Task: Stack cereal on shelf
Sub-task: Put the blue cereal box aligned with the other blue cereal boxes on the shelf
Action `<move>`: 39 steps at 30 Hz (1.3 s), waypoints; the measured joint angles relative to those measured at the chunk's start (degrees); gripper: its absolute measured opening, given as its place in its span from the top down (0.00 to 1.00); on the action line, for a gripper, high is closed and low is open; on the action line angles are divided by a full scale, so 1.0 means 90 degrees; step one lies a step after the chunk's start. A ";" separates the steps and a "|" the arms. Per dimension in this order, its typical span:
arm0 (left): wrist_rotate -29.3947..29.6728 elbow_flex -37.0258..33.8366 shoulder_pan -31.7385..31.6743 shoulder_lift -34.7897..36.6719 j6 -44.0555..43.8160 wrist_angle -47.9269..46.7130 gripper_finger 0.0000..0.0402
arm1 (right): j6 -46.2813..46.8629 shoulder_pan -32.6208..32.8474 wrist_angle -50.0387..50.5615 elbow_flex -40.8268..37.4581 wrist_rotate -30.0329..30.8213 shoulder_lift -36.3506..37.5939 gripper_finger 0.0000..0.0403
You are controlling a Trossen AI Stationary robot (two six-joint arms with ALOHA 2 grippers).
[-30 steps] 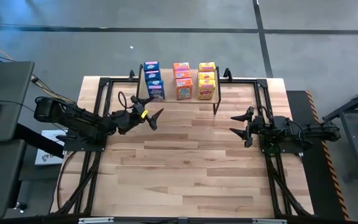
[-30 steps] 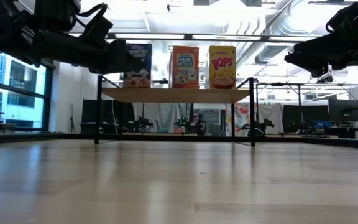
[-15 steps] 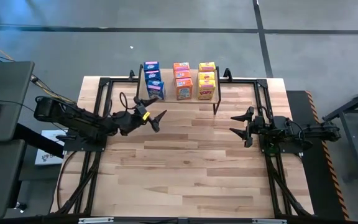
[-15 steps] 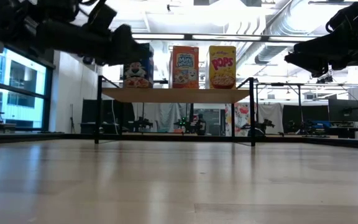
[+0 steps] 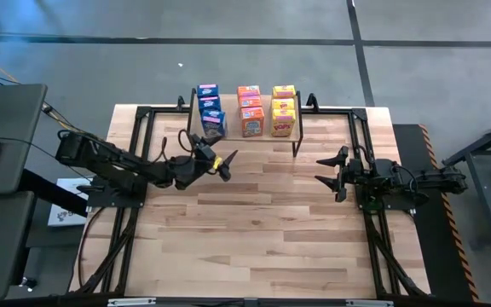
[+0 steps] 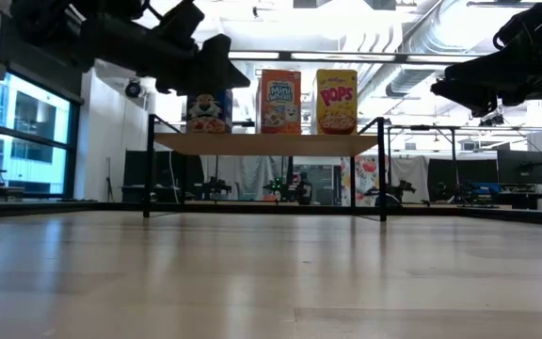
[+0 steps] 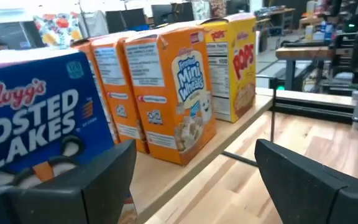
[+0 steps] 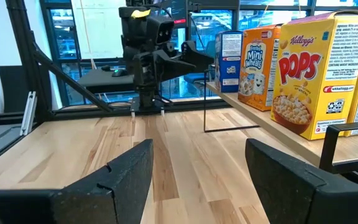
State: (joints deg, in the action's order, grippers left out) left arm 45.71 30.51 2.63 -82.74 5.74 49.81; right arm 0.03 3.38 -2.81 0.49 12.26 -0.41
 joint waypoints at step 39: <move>0.0270 0.0696 -0.0725 -0.0573 -0.0282 0.0070 0.82 | -0.0001 0.0000 -0.0002 0.0001 0.0001 0.0000 0.38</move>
State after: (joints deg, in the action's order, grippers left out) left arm 48.14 36.77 -3.90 -87.90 3.20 50.43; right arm 0.02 3.38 -2.83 0.50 12.27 -0.40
